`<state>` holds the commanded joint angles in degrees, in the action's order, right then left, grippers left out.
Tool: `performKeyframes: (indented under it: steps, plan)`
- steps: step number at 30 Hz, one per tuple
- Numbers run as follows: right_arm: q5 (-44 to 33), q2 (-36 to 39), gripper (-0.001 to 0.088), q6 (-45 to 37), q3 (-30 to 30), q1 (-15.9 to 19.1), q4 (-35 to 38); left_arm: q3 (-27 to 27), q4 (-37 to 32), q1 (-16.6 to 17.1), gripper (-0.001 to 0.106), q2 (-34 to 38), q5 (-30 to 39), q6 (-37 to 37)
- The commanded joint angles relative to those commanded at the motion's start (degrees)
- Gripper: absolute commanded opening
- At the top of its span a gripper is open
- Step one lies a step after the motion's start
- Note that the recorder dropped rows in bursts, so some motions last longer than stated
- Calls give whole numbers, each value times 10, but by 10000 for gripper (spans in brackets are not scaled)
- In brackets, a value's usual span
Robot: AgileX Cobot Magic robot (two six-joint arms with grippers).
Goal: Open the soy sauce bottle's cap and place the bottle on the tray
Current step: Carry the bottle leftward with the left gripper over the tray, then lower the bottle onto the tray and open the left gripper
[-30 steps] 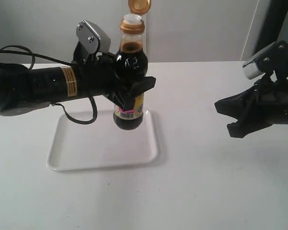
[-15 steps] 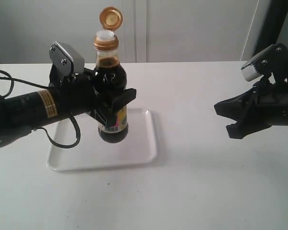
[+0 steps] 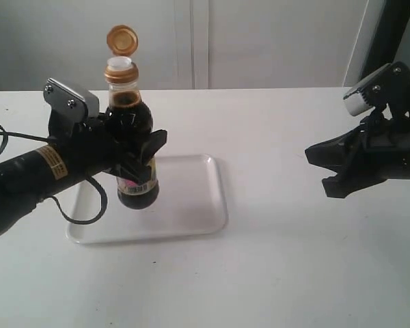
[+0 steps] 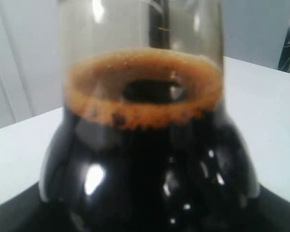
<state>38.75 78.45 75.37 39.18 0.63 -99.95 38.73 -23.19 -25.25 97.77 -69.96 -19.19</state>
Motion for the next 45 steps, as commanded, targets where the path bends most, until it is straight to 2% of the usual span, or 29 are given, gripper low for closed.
performKeyframes:
  steps: [13, 29, 35, 39, 41, 43, 45]
  plan:
    - [0, 0, 0, 0, 0, 0, 0, 3, 49, 0, 0, 35, 0, 14]
    - [0, 0, 0, 0, 0, 0, 0, 65, 52, 0, 0, 84, 0, 15]
    - [-1, 0, 0, 0, 0, 0, 0, 74, 45, 0, 0, 106, 0, 14]
    - [-1, 0, 0, 0, 0, 0, 0, 72, 0, 0, 13, 107, 0, 14]
    - [0, 0, 0, 0, 0, 0, 0, 72, -4, 0, 181, 107, 0, 17]
    - [1, 0, 0, 0, 0, 0, 0, 62, -4, 0, 515, 107, 0, 43]
    - [1, 0, 0, 0, 0, 0, 0, 58, -4, 0, 689, 107, 0, 40]
